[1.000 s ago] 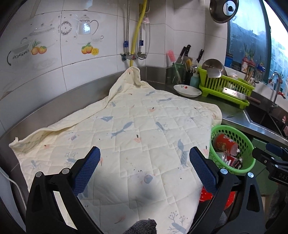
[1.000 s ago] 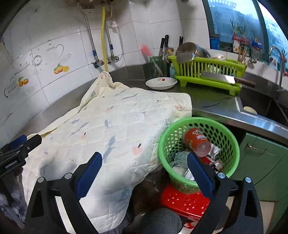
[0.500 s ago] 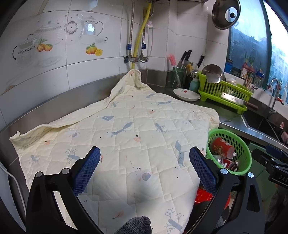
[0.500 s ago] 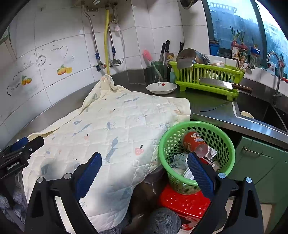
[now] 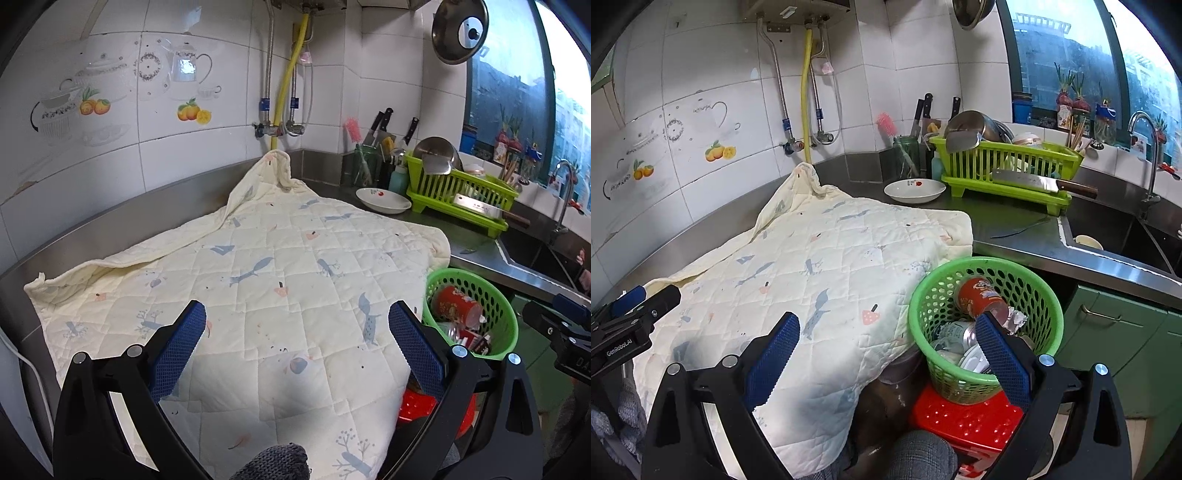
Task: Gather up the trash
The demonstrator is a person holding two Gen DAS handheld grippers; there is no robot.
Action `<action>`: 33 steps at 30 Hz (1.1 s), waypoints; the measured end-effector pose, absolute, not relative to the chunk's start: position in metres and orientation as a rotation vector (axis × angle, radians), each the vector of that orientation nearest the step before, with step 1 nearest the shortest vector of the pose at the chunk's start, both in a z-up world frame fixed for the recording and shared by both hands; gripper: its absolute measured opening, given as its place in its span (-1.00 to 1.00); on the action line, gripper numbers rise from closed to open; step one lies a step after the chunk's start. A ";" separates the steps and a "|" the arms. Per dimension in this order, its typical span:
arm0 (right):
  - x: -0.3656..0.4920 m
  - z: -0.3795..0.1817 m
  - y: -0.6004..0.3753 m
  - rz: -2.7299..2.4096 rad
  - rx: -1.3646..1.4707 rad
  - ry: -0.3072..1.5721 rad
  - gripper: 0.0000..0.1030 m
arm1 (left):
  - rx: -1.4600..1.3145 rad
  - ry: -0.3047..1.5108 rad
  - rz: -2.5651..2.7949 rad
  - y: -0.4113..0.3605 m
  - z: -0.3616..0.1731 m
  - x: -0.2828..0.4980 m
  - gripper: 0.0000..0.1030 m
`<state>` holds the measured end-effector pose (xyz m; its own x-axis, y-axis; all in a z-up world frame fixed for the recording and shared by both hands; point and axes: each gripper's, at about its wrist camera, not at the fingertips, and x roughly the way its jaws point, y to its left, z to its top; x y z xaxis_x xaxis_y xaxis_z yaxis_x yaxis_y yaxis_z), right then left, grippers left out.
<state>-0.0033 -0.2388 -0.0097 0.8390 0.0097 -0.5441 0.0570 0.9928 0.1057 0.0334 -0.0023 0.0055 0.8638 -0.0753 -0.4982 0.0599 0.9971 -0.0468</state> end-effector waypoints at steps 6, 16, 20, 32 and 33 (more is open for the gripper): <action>-0.006 -0.006 -0.240 -0.032 0.114 0.561 0.80 | -0.028 0.517 -0.070 -0.004 0.007 0.033 0.90; -0.007 -0.006 -0.239 -0.041 0.105 0.556 0.80 | -0.027 0.511 -0.063 -0.006 0.007 0.033 0.90; -0.006 -0.006 -0.239 -0.045 0.101 0.556 0.80 | -0.024 0.513 -0.063 -0.007 0.006 0.033 0.90; -0.005 -0.007 -0.241 -0.051 0.099 0.556 0.81 | -0.022 0.518 -0.062 -0.007 0.004 0.036 0.90; -0.005 -0.007 -0.241 -0.053 0.099 0.555 0.81 | -0.022 0.519 -0.062 -0.007 0.004 0.036 0.90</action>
<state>-0.0054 -0.2410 -0.0071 0.8484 -0.0232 -0.5288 0.0769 0.9938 0.0797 0.0361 -0.0074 0.0043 0.8666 -0.0649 -0.4948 0.0537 0.9979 -0.0367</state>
